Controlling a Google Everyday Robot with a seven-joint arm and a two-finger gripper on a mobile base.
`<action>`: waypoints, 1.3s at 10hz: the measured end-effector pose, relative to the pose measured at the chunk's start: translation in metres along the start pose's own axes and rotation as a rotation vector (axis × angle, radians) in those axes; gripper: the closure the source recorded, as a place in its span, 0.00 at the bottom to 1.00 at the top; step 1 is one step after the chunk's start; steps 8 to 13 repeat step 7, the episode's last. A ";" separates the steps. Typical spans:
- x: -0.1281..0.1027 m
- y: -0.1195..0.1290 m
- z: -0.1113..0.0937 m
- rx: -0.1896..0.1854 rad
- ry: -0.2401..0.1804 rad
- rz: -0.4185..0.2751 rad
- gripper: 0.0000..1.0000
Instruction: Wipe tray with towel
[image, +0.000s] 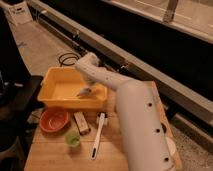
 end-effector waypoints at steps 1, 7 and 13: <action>0.006 -0.010 -0.001 0.010 0.018 0.005 1.00; -0.035 -0.032 0.013 0.052 -0.076 -0.055 1.00; -0.035 -0.032 0.013 0.052 -0.076 -0.055 1.00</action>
